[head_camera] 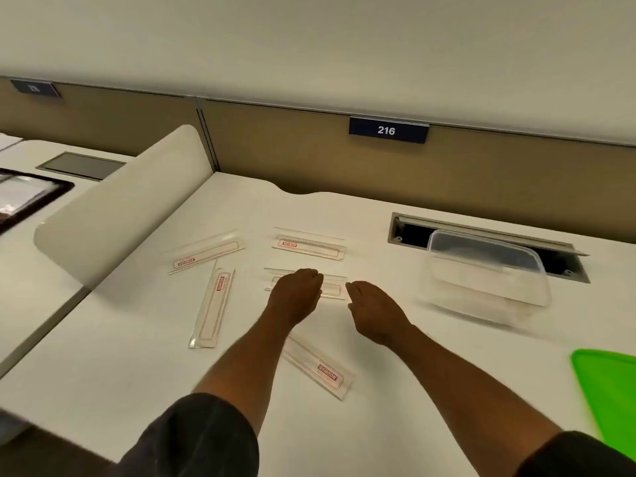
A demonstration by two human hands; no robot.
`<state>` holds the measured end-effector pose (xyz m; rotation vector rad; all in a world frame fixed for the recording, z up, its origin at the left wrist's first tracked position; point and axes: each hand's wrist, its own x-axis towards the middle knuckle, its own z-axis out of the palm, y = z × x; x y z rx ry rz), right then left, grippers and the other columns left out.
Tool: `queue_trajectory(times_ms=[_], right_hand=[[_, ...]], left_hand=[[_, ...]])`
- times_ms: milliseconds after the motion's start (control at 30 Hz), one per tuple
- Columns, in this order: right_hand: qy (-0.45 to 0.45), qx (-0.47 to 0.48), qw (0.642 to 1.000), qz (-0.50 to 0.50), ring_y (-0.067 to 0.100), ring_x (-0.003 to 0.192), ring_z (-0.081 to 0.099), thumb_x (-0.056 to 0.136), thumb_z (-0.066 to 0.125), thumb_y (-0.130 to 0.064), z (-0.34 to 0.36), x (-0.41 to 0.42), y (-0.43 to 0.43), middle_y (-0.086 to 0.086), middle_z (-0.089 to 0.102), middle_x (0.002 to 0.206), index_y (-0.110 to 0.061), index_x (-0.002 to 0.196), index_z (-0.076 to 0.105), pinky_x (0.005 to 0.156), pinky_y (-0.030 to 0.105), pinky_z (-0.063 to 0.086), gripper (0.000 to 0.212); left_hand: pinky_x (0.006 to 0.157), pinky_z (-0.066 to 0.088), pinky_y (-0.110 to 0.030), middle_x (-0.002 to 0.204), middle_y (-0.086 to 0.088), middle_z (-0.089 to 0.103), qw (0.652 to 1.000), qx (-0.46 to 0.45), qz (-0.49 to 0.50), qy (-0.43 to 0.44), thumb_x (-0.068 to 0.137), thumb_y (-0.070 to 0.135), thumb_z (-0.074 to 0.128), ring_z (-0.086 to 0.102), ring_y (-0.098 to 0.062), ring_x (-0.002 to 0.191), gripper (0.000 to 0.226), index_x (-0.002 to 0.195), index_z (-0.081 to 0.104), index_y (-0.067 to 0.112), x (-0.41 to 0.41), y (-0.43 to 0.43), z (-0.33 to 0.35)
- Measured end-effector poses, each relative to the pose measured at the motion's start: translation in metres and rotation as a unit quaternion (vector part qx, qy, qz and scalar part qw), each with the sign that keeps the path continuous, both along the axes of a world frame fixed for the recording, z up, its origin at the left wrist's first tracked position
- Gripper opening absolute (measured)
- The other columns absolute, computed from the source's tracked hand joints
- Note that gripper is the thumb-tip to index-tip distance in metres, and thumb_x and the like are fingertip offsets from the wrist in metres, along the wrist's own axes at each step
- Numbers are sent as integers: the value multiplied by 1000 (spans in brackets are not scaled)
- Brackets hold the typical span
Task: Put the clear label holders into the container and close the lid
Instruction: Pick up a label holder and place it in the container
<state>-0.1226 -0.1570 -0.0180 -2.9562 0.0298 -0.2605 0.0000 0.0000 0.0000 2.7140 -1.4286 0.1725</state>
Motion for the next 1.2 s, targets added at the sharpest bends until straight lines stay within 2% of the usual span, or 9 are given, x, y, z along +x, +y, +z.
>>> queue_trajectory(times_ms=[167, 333, 500, 733, 900, 967, 1067, 1100, 1200], right_hand=[[17, 14, 999, -28, 33, 111, 55, 96, 39, -13, -7, 13, -11, 17, 58, 125, -1, 135, 45, 95, 39, 46, 41], [-10, 31, 998, -45, 35, 106, 61, 93, 49, -11, -14, 26, -22, 18, 64, 118, 0, 128, 54, 88, 42, 53, 37], [-54, 35, 997, -48, 34, 94, 68, 86, 62, -6, -19, 35, -30, 17, 69, 106, 1, 117, 62, 76, 39, 58, 32], [-100, 51, 990, -81, 34, 97, 67, 88, 62, -5, -21, 41, -43, 18, 69, 108, 3, 116, 63, 79, 40, 58, 29], [-102, 165, 965, -177, 29, 113, 58, 98, 46, -12, -13, 48, -51, 14, 65, 121, -1, 122, 60, 100, 36, 45, 30], [-135, 243, 930, -242, 30, 103, 62, 97, 45, -10, -7, 51, -54, 16, 69, 108, -1, 107, 66, 93, 36, 47, 25], [-156, 398, 845, -320, 27, 83, 66, 93, 47, -8, 4, 51, -60, 11, 72, 85, -5, 89, 69, 77, 34, 51, 23], [-142, 458, 815, -325, 25, 82, 67, 92, 48, -10, 6, 51, -62, 8, 72, 83, -9, 88, 71, 76, 35, 52, 23], [-89, 590, 750, -287, 26, 84, 67, 91, 57, -19, 12, 46, -63, 8, 71, 84, -17, 84, 71, 81, 38, 55, 16]], left_hand=[[75, 52, -37, 113, -5, 63, 1000, -10, 3, 10, 95, 25, 47, 60, -23, 103, 24, 111, 58, 11, 13, -14, -12], [76, 52, -37, 107, -8, 64, 999, -29, -7, 13, 93, 22, 51, 61, -25, 100, 21, 106, 60, 8, 29, -32, -20], [69, 44, -32, 95, -4, 65, 1000, 28, 5, 11, 93, 17, 49, 62, -24, 89, 13, 96, 60, 13, 44, -45, -30], [60, 37, -30, 90, -2, 68, 998, 67, -4, -12, 93, 14, 45, 65, -26, 82, 19, 97, 64, 18, 57, -51, -34], [62, 42, -31, 92, -4, 69, 1000, -11, 5, 10, 97, 24, 40, 64, -29, 83, 25, 102, 65, 22, 69, -49, -16], [63, 43, -32, 88, -4, 70, 995, -62, 48, 64, 95, 24, 42, 63, -30, 81, 25, 96, 68, 24, 73, -53, -3], [62, 43, -31, 70, -3, 68, 944, -214, 106, 226, 89, 19, 50, 61, -24, 70, 22, 76, 67, 18, 76, -59, 19], [62, 44, -30, 66, -2, 67, 909, -277, 119, 289, 86, 15, 51, 61, -21, 66, 22, 71, 67, 16, 76, -61, 24], [63, 51, -29, 71, -5, 70, 750, -435, 154, 474, 87, 10, 56, 65, -14, 63, 21, 76, 72, 15, 71, -67, 39]])
